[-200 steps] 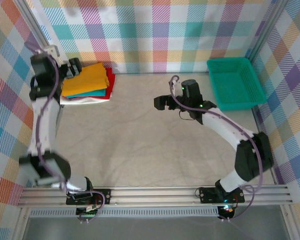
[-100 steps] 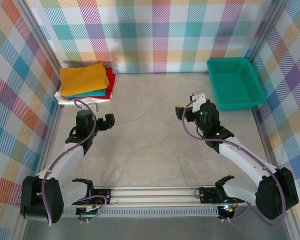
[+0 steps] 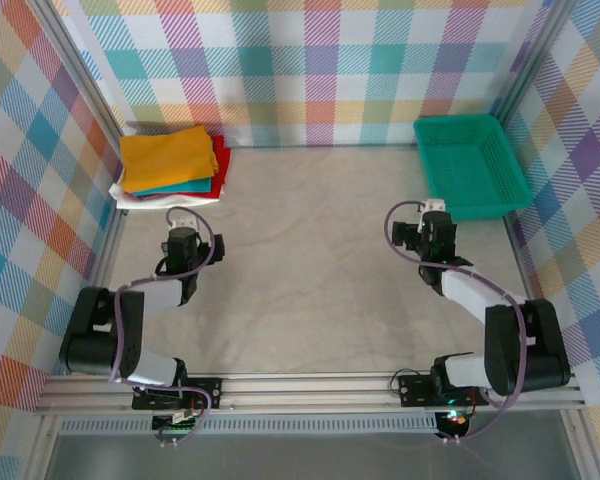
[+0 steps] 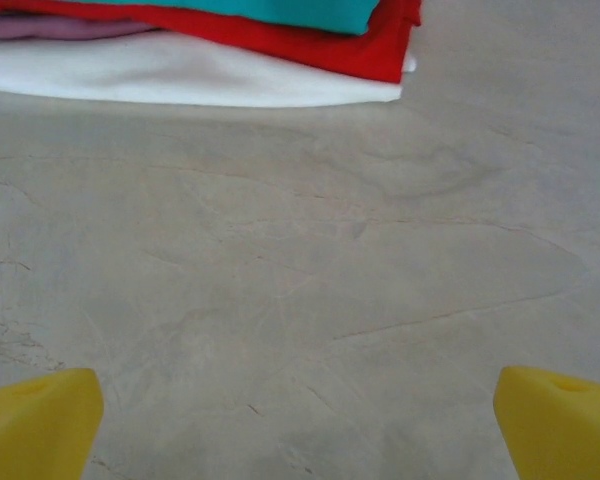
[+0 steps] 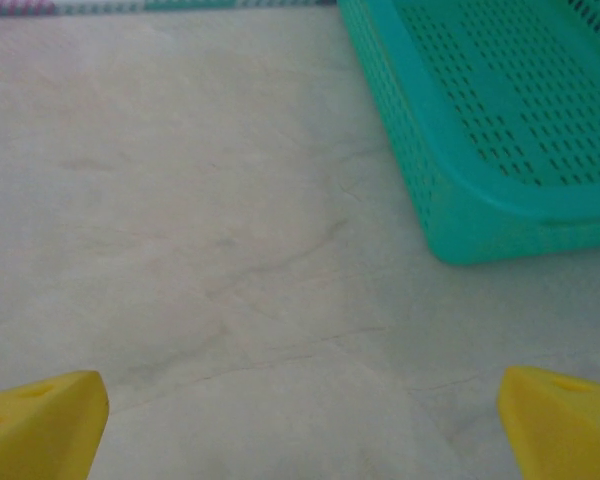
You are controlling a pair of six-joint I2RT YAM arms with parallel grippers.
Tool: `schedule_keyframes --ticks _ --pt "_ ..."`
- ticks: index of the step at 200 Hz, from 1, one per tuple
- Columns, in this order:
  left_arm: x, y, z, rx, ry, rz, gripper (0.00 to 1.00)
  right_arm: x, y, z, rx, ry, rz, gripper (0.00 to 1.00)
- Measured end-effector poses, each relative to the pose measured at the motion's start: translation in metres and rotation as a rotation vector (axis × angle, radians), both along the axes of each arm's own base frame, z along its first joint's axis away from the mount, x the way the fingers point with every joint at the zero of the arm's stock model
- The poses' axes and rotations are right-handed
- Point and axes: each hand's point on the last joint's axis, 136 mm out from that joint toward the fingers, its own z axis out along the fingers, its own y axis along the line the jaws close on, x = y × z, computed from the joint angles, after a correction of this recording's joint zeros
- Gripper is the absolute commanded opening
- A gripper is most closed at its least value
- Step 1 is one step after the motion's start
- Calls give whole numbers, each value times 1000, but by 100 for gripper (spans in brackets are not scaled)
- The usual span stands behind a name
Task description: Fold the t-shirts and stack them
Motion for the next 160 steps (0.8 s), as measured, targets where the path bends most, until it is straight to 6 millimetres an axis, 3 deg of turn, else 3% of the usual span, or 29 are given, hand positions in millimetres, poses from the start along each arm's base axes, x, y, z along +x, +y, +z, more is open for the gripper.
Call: schedule_keyframes --ticks 36,53,84,111,133,160 --pt "7 7 -2 -3 -38 17 100 0 -14 -24 0 -21 -13 100" --pt "4 5 1 -15 -107 2 100 -1 -8 -32 2 -43 25 100" --pt "-16 -5 -16 -24 -109 -69 100 -14 3 -35 12 -134 104 100" --pt "-6 -14 -9 -28 -121 -123 100 -15 13 -48 24 -127 172 100" --pt "13 -16 6 -31 -149 -126 100 -2 8 -36 53 -145 169 100" --pt "16 -16 9 -31 -153 -126 100 12 -5 -19 65 -190 135 100"
